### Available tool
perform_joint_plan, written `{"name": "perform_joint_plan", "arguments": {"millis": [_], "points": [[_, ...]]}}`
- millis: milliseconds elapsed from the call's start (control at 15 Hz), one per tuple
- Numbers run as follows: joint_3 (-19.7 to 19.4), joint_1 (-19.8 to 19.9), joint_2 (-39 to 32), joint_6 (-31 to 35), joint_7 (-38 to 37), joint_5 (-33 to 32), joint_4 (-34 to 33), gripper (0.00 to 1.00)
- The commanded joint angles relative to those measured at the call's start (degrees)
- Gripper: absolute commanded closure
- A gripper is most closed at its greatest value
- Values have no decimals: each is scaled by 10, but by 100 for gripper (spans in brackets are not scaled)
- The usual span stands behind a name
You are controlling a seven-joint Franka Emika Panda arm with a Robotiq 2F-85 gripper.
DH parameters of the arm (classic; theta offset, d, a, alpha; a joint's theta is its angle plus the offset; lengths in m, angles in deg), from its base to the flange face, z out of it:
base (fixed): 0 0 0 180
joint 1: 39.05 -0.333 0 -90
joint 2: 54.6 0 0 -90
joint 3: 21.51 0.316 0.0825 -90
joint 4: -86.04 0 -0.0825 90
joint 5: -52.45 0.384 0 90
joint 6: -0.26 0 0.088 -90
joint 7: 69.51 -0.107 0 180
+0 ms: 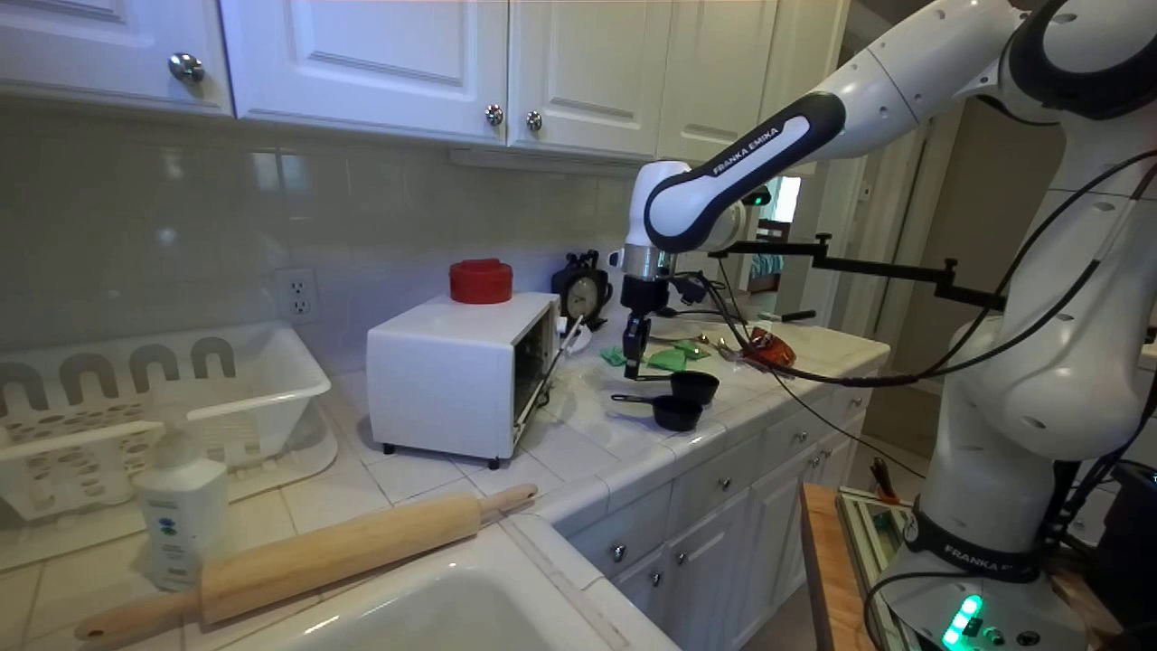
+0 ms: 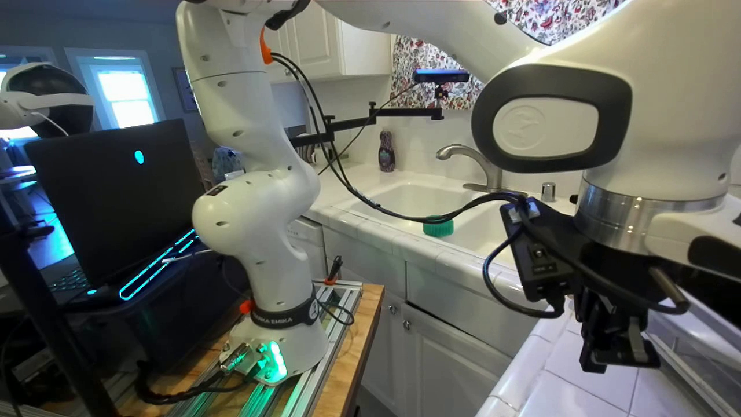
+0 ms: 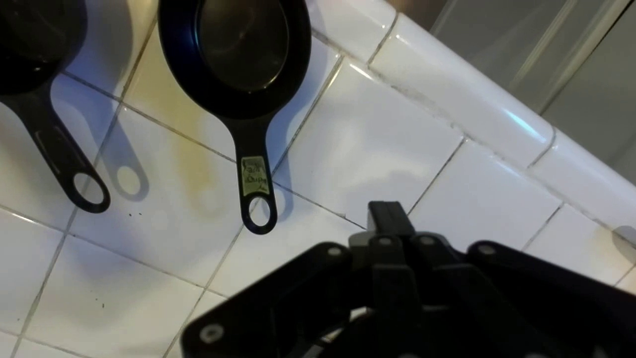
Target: Open the door on the toaster oven.
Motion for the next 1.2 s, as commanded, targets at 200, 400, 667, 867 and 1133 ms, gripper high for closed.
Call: {"name": "perform_joint_plan", "arguments": {"millis": [200, 400, 667, 867, 1133], "points": [[12, 4, 15, -12, -37, -30, -4, 100], [29, -5, 31, -33, -66, -46, -40, 100], [54, -16, 33, -40, -90, -58, -108, 100], [62, -20, 15, -41, -97, -63, -162, 100], [61, -20, -14, -44, -95, -62, -203, 100]]}}
